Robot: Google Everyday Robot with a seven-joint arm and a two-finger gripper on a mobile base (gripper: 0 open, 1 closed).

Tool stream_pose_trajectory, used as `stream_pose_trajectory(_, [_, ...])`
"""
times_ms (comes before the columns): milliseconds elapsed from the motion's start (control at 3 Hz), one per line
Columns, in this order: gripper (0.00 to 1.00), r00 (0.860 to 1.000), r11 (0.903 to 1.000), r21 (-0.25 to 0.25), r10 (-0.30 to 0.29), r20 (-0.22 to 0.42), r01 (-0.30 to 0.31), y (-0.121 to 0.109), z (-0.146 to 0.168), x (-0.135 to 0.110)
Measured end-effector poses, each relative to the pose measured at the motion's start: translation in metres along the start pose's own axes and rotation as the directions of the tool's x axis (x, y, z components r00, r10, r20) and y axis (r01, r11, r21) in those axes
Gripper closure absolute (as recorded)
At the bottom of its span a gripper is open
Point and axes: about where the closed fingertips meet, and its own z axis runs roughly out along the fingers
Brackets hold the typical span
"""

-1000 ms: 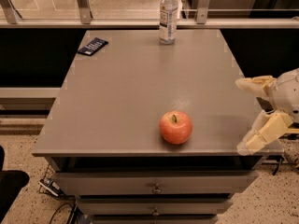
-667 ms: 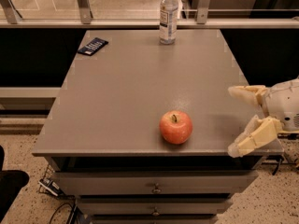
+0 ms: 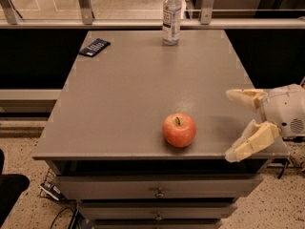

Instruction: Move apple near rxbar blueberry

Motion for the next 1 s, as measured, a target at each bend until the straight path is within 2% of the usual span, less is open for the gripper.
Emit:
stream_pose_trajectory(333, [0.00, 0.998, 0.9995, 0.006, -0.033, 0.049, 0.032, 0.002, 0.020, 0.003])
stream_pose_trajectory(667, [0.00, 0.989, 0.9982, -0.006, -0.058, 0.138, 0.059, 0.009, 0.047, 0.004])
stream_pose_trajectory(1000, [0.00, 0.982, 0.9972, -0.026, -0.064, 0.176, 0.070, 0.015, 0.059, 0.002])
